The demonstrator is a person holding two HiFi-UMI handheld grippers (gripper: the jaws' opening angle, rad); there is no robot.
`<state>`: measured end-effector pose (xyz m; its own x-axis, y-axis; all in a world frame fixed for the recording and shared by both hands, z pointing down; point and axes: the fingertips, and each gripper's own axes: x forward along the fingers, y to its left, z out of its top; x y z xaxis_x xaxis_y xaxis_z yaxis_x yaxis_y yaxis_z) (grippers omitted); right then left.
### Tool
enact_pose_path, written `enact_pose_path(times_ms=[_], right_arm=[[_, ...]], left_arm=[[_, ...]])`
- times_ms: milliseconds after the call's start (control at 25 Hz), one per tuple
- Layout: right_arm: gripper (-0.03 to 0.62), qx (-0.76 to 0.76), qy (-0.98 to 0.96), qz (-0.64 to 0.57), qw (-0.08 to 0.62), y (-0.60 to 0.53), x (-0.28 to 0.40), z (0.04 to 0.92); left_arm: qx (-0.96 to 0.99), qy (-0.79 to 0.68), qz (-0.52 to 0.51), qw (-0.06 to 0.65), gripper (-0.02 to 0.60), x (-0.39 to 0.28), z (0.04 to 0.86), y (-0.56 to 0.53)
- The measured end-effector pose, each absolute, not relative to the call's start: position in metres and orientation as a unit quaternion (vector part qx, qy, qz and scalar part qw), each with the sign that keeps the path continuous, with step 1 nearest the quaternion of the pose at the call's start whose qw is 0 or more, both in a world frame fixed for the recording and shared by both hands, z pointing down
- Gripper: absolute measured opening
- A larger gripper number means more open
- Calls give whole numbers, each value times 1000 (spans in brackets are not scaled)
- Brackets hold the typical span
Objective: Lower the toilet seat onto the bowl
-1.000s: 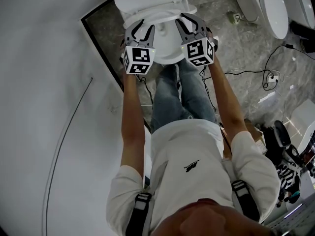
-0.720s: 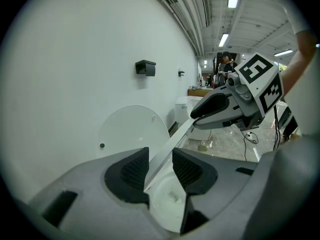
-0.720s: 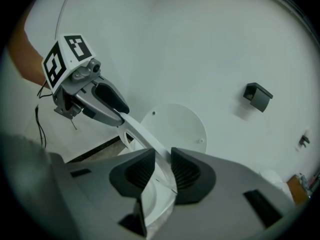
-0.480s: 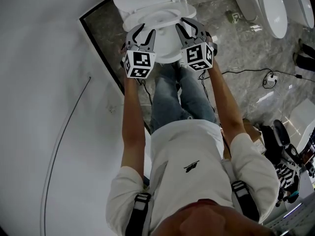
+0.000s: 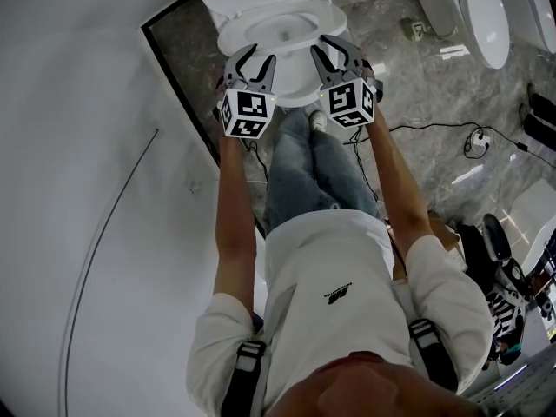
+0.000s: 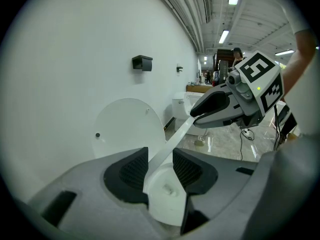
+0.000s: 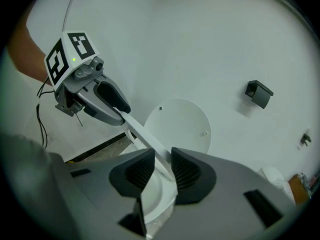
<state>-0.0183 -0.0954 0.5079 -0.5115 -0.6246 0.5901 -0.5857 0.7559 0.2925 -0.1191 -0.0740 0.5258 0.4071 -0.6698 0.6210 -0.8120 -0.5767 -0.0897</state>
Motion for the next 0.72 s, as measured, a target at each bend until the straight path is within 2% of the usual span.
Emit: enact_pose_path(times_ms=[720], right_arm=[[110,321,-873,-21,368,-55,-10,532]], left_arm=[[822,-440,338,128,164,-110,551,-34]])
